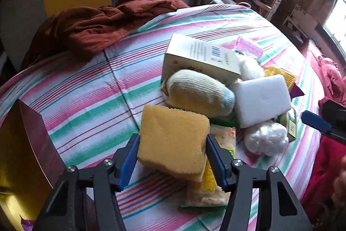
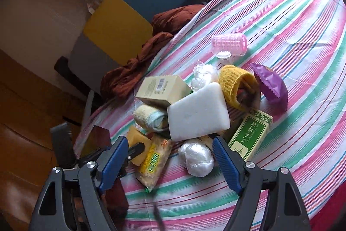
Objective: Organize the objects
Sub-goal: 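Grasp the yellow square sponge with the left tool while the right grasps the white wrapped ball, then carry both items over the gold tray and open both tools to release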
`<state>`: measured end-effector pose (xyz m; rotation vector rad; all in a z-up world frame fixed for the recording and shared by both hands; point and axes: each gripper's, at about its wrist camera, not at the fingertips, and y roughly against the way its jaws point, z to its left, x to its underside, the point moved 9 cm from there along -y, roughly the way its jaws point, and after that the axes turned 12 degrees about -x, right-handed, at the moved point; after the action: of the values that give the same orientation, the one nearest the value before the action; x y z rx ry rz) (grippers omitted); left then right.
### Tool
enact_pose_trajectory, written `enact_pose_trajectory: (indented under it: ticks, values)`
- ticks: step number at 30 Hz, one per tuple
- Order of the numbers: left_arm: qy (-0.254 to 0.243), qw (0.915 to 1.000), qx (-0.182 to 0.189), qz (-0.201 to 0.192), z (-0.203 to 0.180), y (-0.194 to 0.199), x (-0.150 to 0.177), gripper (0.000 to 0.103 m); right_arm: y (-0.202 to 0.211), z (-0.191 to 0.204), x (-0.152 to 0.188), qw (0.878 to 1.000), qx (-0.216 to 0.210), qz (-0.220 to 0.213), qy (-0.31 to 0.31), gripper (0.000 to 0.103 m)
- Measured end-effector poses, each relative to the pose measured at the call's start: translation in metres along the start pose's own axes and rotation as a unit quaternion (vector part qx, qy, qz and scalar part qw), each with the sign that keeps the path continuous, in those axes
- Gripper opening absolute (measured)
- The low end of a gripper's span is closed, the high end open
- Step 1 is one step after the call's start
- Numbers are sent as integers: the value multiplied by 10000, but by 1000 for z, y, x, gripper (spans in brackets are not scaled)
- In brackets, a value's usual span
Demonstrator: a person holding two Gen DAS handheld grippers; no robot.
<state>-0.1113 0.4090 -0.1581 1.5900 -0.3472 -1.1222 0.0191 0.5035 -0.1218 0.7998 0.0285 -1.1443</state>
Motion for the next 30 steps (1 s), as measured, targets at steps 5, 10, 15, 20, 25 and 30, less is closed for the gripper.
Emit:
enact_pose_trajectory:
  ticks: [5, 10, 15, 20, 25, 30]
  values:
    - [440, 9980, 268, -372, 8, 33, 2, 61, -25, 3, 13, 9901, 944, 572, 870, 82]
    - [769, 9939, 448, -644, 21, 70, 15, 63, -46, -6, 23, 9676, 1776, 980, 1506, 81]
    - [1000, 9905, 412, -853, 38, 98, 34, 63, -60, -21, 30, 9505, 2235, 1301, 1721, 80]
    - [1252, 9864, 387, -988, 54, 119, 57, 63, -62, -28, 29, 9446, 2350, 1353, 1849, 55]
    - [1555, 9818, 381, -1019, 69, 130, 78, 63, -58, -17, 28, 9512, 2144, 1193, 1871, 38]
    - [1756, 9781, 292, -1075, 86, 142, 99, 63, -42, 5, 31, 9608, 1723, 1034, 1908, 38]
